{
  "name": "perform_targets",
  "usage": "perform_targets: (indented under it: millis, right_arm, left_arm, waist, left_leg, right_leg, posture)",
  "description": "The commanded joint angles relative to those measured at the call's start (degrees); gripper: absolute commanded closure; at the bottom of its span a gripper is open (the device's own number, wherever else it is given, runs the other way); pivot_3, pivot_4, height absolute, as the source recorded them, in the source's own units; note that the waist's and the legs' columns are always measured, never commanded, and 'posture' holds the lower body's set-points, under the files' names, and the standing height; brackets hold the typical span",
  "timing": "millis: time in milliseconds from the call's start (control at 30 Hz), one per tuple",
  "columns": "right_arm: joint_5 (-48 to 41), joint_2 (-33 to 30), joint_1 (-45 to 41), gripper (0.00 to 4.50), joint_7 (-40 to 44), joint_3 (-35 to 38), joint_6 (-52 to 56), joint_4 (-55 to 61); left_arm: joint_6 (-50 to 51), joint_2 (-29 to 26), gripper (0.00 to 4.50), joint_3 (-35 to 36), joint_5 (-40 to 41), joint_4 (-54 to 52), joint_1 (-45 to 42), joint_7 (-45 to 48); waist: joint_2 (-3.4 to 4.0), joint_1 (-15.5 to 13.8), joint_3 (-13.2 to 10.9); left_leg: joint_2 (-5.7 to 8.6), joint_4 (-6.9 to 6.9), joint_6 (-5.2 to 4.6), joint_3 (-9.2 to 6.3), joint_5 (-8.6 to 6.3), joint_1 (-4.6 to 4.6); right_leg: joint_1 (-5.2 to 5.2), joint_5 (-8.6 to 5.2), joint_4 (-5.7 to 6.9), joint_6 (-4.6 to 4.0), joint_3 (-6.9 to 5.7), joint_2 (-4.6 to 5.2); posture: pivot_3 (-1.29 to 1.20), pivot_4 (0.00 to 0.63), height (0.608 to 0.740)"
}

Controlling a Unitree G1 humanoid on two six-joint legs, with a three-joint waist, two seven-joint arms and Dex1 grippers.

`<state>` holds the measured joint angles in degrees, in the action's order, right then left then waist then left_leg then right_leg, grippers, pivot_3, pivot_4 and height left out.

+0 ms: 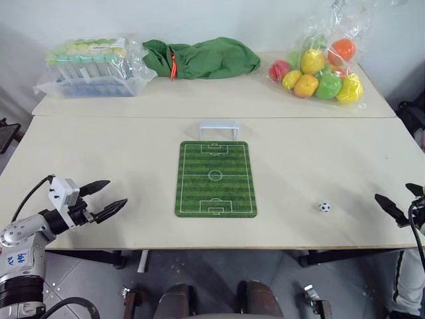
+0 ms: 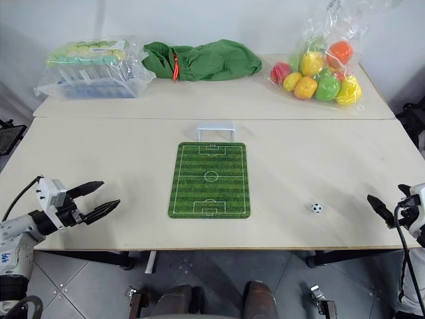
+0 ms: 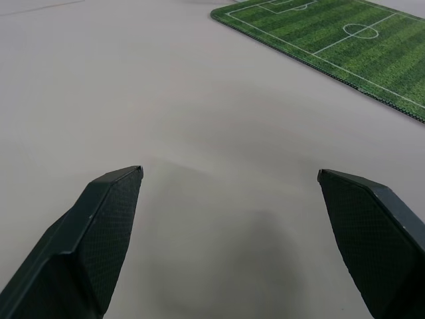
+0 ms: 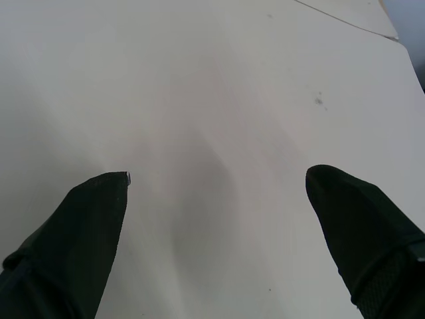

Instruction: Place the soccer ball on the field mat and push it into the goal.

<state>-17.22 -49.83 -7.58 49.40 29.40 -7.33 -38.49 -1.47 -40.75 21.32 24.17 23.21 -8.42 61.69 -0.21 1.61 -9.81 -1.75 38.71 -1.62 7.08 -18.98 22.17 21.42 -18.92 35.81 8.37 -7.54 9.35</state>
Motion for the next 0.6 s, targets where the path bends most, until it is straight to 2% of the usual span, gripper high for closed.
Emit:
perform_targets:
  millis: [33, 100, 200, 300, 500, 600]
  right_arm:
    - [-0.71, -0.71, 0.13, 0.04, -0.03, 0.52, -0.53, 1.59]
    - [-0.75, -0.8, 0.15, 0.04, -0.06, 0.54, -0.37, 1.84]
    - [-0.86, -1.22, 0.47, 0.04, -0.57, 0.78, 1.1, 3.2]
    - [-0.67, -1.7, 1.08, 0.04, -0.89, 0.71, 3.22, 5.45]
    - [-1.79, -2.35, 3.94, 0.04, 0.21, -0.09, 11.93, 17.69]
    - [-2.69, -2.89, 6.26, 0.04, 3.39, -2.89, 16.14, 27.67]
  left_arm:
    - [-1.53, -1.61, 0.0, 0.4, -0.1, -0.53, -0.99, 0.86]
    - [-0.83, -1.94, 0.0, 0.34, -0.72, -0.25, -1.13, -0.13]
    - [6.84, -1.65, 0.0, 1.13, 2.86, -2.97, -1.79, -1.55]
    - [6.19, -1.1, 0.0, 0.34, 1.72, -4.38, -2.5, -2.63]
    - [7.81, 0.24, 0.0, -2.82, 2.06, -8.96, -3.95, -1.86]
    - [6.58, 1.98, 0.0, -4.29, 4.45, -9.89, -6.37, 2.56]
  waist:
    - [0.0, 0.0, 0.0]
    - [0.0, 0.02, 0.0]
    - [0.0, 0.02, 0.0]
    - [0.0, 0.0, 0.0]
    - [0.0, -0.1, 0.0]
    - [0.01, -0.15, 0.0]
  left_leg:
    - [0.0, 0.01, 0.0, 0.0, 0.0, 0.0]
    - [0.0, 0.02, 0.0, 0.0, 0.0, 0.0]
    - [0.0, 0.02, 0.0, 0.0, 0.0, 0.0]
    - [-0.01, 0.07, 0.0, -0.02, 0.0, 0.0]
    - [0.01, 0.12, -0.01, -0.05, 0.0, 0.02]
    - [0.0, 0.15, -0.01, -0.05, 0.0, 0.02]
  right_leg:
    - [0.0, 0.0, 0.01, 0.0, 0.0, 0.0]
    - [0.0, 0.0, 0.01, 0.0, 0.0, 0.0]
    - [0.0, 0.0, 0.02, 0.0, 0.01, 0.0]
    - [0.0, 0.0, 0.06, 0.0, 0.01, 0.0]
    - [-0.02, 0.0, 0.07, 0.0, 0.02, 0.01]
    - [-0.01, 0.0, 0.09, 0.0, 0.01, 0.01]
  posture:
    - [0.0, 0.15, 0.74]
    - [0.0, 0.15, 0.74]
    - [0.0, 0.15, 0.74]
    - [0.0, 0.15, 0.74]
    - [0.0, 0.15, 0.74]
    - [0.0, 0.15, 0.74]
